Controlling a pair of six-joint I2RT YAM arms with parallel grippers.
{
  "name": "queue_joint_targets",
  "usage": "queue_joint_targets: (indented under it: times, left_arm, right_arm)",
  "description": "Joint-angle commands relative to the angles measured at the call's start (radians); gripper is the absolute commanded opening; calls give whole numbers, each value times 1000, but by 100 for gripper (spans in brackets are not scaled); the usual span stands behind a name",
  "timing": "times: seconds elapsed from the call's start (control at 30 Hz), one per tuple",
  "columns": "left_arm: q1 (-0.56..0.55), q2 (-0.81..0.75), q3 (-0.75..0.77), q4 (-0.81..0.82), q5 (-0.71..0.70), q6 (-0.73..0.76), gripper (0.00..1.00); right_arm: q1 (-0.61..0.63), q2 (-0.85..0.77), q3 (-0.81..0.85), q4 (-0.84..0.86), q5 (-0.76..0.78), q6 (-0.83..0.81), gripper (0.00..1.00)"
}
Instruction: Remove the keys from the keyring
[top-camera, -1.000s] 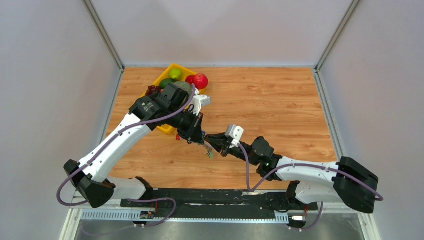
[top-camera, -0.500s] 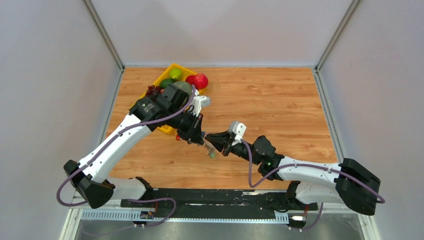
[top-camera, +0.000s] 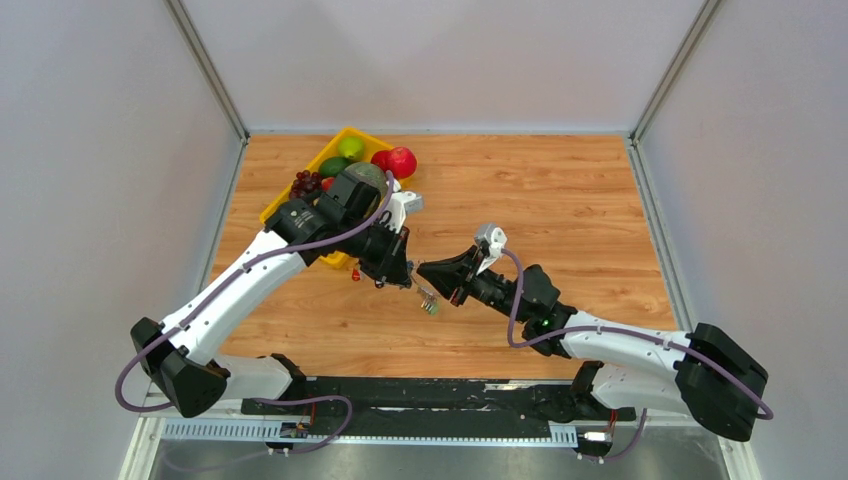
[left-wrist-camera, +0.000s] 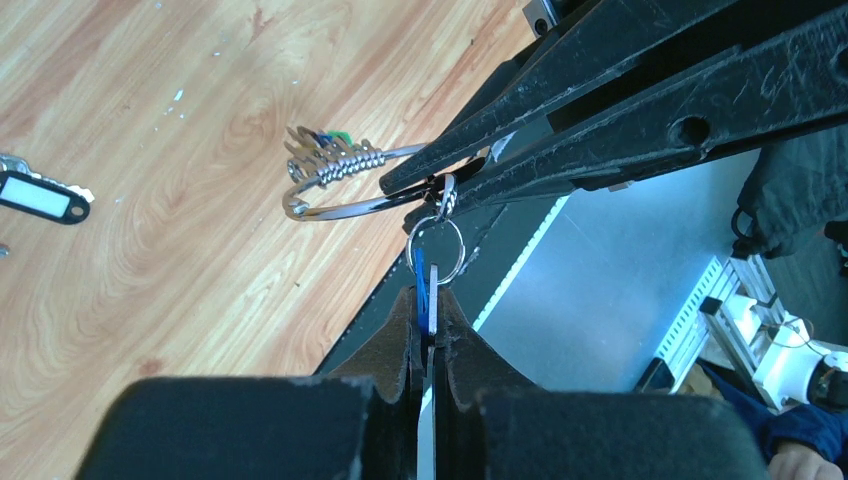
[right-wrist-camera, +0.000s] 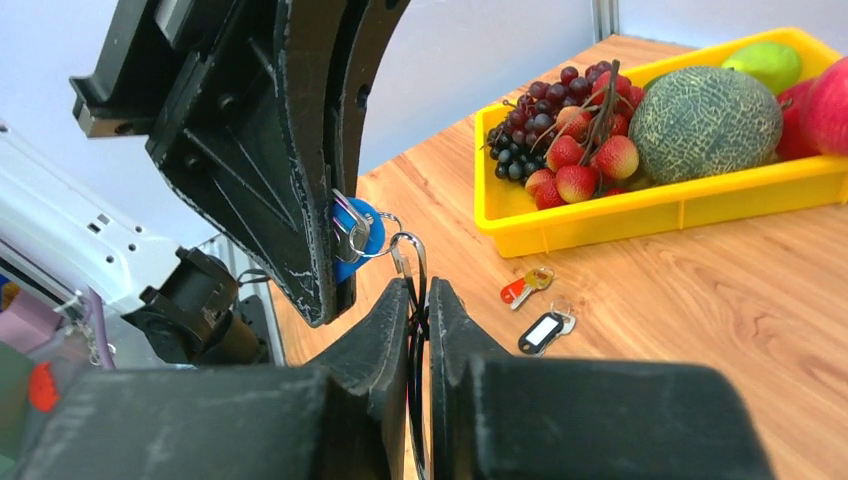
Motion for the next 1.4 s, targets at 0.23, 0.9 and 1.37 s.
queue_joint_targets:
  times: [0.23,0.9,1.37]
  left_arm:
    - [-11,-51,-132,115,78,-50,0]
    - [-34,68,-308,234,207,-31,0]
    - [-25,-70,-200,181,50,-56,0]
  right_arm:
    - [-54,12,29,-18,135,197,0]
    - [-81,-12,33,-9,178,71,0]
    - [-95,-18,5,-34,220,120,0]
